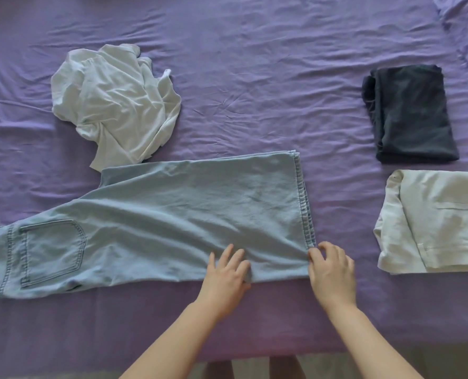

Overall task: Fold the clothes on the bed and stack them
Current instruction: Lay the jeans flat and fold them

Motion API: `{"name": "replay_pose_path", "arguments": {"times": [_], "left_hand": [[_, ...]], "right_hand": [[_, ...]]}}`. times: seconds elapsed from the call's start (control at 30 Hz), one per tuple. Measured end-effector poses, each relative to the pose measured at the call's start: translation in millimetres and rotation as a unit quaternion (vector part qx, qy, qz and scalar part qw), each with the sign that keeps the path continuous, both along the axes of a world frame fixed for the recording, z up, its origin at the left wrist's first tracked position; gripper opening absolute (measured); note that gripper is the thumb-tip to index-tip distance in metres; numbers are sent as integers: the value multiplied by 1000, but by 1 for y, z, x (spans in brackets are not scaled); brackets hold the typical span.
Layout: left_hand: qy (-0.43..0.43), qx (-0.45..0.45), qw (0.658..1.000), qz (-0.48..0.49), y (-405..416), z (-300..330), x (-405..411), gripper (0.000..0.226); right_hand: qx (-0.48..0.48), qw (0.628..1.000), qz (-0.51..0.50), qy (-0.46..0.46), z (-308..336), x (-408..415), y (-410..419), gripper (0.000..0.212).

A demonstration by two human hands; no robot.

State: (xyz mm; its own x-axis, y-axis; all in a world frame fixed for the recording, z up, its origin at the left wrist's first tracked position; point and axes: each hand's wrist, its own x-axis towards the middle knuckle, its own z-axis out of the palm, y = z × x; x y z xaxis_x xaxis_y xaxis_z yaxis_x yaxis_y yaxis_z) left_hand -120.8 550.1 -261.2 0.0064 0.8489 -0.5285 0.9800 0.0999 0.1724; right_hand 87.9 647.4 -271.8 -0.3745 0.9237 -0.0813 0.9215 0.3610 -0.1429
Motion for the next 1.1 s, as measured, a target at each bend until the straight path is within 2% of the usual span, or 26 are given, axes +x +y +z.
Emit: {"name": "replay_pose_path", "arguments": {"times": [0.07, 0.13, 0.2, 0.3, 0.37, 0.43, 0.5, 0.53, 0.63, 0.73, 0.83, 0.9, 1.0, 1.1], "left_hand": [[25, -46, 999, 8, -7, 0, -7, 52], [43, -67, 997, 2, -11, 2, -13, 63], [37, -74, 997, 3, -12, 3, -16, 67], [13, -76, 997, -1, -11, 4, -21, 68], [-24, -39, 999, 22, -13, 6, -26, 60], [-45, 36, 994, 88, -15, 10, -35, 55], [-1, 75, 983, 165, -20, 9, -52, 47], [35, 65, 976, 205, -22, 8, -62, 45], [108, -24, 951, 288, -30, 12, -96, 83], [119, -106, 934, 321, -49, 7, -129, 99], [88, -147, 922, 348, -66, 2, -146, 109], [79, -153, 926, 335, -75, 1, -151, 109], [80, -116, 940, 309, -80, 8, -158, 93], [108, -6, 947, 301, -81, 14, -181, 74]], "right_hand": [[19, 997, 61, 31, 1, -1, -5, 26], [3, 986, 163, 45, 2, -7, -12, 38], [-42, 968, 246, 34, -1, -16, -20, 55], [-139, 938, 317, -29, -2, -40, -29, 62], [-172, 936, 301, -67, 3, -59, -31, 51], [-180, 942, 270, -85, 10, -80, -31, 41], [-183, 946, 257, -80, 15, -103, -31, 42], [-183, 945, 259, -79, 18, -115, -32, 43], [-196, 935, 287, -70, 20, -154, -36, 48], [-224, 918, 312, -96, 16, -190, -38, 54], [-230, 901, 342, -133, 2, -214, -24, 80], [-244, 903, 325, -141, -4, -219, -11, 90], [-225, 911, 305, -161, -2, -236, -8, 88], [-181, 913, 334, -147, 5, -274, -20, 90]]}}
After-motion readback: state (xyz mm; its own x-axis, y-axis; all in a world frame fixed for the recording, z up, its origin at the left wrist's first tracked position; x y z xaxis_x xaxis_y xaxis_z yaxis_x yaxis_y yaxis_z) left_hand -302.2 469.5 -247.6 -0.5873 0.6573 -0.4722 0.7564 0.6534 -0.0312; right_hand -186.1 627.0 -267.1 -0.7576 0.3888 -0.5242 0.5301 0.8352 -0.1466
